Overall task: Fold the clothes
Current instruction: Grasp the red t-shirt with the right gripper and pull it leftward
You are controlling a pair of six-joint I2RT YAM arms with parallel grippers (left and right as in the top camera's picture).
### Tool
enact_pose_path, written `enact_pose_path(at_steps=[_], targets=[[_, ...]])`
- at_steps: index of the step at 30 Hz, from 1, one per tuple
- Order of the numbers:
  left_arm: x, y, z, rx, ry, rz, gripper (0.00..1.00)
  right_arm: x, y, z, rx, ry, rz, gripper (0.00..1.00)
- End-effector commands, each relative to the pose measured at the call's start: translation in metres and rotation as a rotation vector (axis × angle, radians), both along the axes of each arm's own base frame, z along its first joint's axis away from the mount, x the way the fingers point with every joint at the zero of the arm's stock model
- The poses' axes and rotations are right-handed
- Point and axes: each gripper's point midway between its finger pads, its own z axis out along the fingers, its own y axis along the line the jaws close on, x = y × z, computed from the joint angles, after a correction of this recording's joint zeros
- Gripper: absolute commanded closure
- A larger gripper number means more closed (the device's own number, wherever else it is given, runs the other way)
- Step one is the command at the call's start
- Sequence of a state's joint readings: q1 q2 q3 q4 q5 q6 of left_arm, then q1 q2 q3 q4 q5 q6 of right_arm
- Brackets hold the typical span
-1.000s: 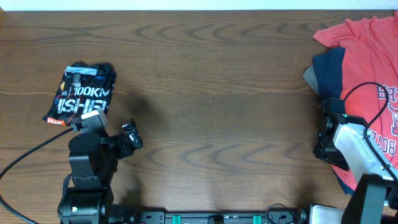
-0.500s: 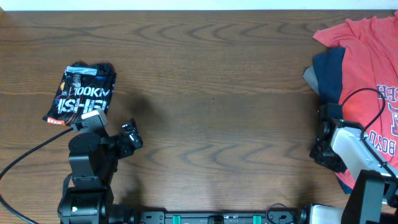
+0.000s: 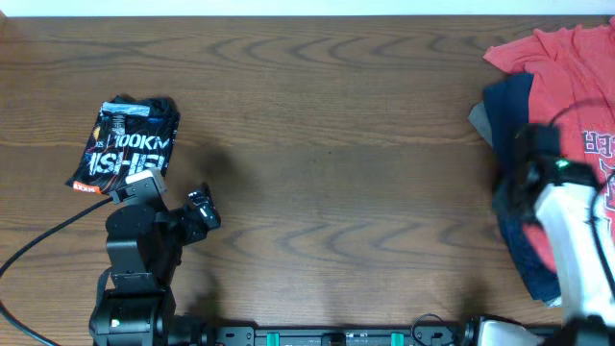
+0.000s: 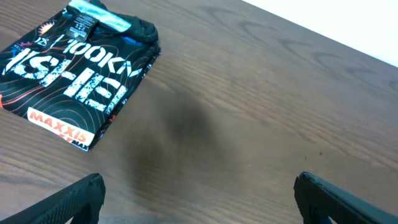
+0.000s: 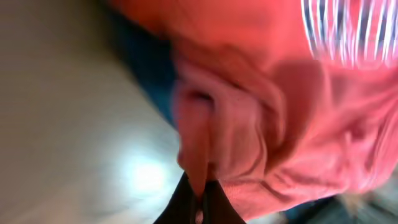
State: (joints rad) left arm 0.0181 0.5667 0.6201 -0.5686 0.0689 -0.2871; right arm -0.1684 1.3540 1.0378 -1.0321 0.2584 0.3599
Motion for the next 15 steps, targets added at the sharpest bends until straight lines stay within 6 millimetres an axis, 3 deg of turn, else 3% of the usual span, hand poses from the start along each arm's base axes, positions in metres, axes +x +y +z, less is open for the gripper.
enact_pose_path(at_steps=[1,9,15], targets=[[0.002,0.001,0.011,0.007,-0.026,-0.002,0.02,0.028,0.053,0.035,0.204,-0.132,0.347,0.99],[0.002,0.001,0.011,0.007,-0.027,-0.002,0.02,-0.002,0.181,0.028,0.588,-0.093,0.735,0.99],[0.003,0.001,0.012,0.007,-0.034,-0.002,0.02,-0.014,0.269,0.015,0.636,-0.096,0.943,0.99]])
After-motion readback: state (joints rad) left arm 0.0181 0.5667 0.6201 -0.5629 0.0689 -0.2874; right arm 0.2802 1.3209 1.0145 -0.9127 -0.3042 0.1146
